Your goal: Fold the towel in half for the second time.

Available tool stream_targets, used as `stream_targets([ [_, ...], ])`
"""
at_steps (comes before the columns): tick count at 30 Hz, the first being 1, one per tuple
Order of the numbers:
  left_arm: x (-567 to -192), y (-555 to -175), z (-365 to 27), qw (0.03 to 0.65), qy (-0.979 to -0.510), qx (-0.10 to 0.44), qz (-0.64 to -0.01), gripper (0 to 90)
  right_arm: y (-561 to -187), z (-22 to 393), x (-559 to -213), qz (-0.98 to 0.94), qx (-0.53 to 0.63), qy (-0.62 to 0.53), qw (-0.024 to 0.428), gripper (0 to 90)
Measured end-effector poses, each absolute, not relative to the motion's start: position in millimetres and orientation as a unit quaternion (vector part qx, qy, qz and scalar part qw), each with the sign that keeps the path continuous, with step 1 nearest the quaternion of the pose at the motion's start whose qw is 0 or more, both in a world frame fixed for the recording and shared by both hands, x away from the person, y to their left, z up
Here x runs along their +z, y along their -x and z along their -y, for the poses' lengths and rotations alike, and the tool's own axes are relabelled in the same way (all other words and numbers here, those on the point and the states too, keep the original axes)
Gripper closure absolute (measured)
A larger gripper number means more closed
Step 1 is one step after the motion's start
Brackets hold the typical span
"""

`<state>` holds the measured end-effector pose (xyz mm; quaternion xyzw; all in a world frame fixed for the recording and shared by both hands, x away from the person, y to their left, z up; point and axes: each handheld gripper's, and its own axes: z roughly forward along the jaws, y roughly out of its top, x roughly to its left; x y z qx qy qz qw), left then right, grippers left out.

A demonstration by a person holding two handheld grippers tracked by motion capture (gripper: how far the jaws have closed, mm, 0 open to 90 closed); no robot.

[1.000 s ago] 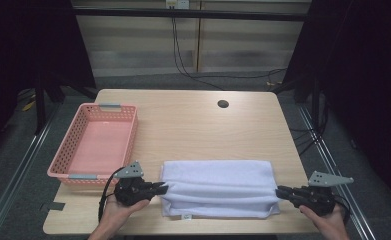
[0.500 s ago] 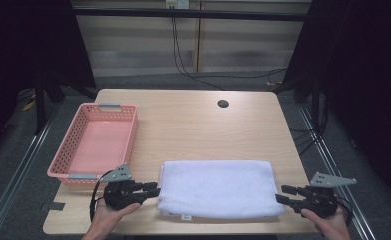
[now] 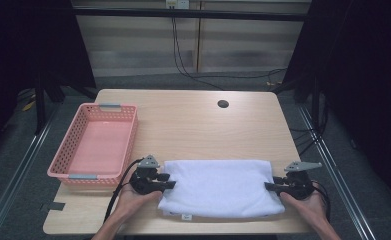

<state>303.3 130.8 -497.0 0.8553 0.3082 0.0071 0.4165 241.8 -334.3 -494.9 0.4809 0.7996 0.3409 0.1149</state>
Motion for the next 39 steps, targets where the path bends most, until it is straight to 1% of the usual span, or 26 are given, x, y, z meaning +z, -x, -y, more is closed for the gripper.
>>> stream_targets([
  [1,-497,-304,-127,0.417,-0.856,0.010,-0.306,53.2,-242,336,-495,-0.797,0.340,-0.487,0.111,66.1],
  [3,-498,-306,-122,0.418,-0.856,0.010,-0.304,53.5,-245,343,-495,-0.793,0.345,-0.489,0.118,69.5],
  [5,-499,-310,-115,0.421,-0.855,0.006,-0.301,53.8,-249,352,-496,-0.785,0.346,-0.501,0.118,70.4],
  [8,-498,-313,-105,0.416,-0.858,0.005,-0.301,53.4,-254,358,-497,-0.778,0.344,-0.509,0.130,70.3],
  [9,-498,-314,-104,0.415,-0.856,0.001,-0.310,51.5,-254,359,-497,-0.777,0.345,-0.510,0.131,67.5],
  [11,-498,-314,-105,0.411,-0.860,0.001,-0.302,51.1,-252,359,-496,-0.778,0.341,-0.508,0.143,56.3],
  [12,-497,-313,-105,0.410,-0.860,0.000,-0.302,50.6,-250,360,-494,-0.776,0.346,-0.506,0.146,53.2],
  [15,-495,-312,-105,0.410,-0.860,-0.009,-0.304,46.2,-239,360,-484,-0.767,0.375,-0.499,0.151,47.8],
  [18,-490,-314,-111,0.422,-0.853,-0.009,-0.307,48.2,-222,351,-475,-0.765,0.393,-0.488,0.149,46.0],
  [22,-488,-317,-118,0.421,-0.852,-0.005,-0.311,50.9,-207,329,-469,-0.778,0.406,-0.457,0.143,45.3],
  [24,-489,-319,-119,0.411,-0.858,0.011,-0.309,56.8,-202,315,-469,-0.787,0.409,-0.437,0.148,45.3],
  [27,-495,-323,-117,0.398,-0.863,0.011,-0.310,62.1,-203,297,-468,-0.797,0.417,-0.416,0.131,45.1],
  [30,-497,-324,-114,0.400,-0.863,0.013,-0.308,63.5,-203,276,-467,-0.808,0.422,-0.391,0.127,44.9],
  [34,-497,-325,-111,0.399,-0.863,0.012,-0.309,65.4,-208,239,-468,-0.826,0.425,-0.355,0.102,42.5],
  [39,-499,-328,-101,0.409,-0.861,-0.008,-0.302,67.2,-216,194,-471,-0.842,0.430,-0.319,0.064,39.2],
])
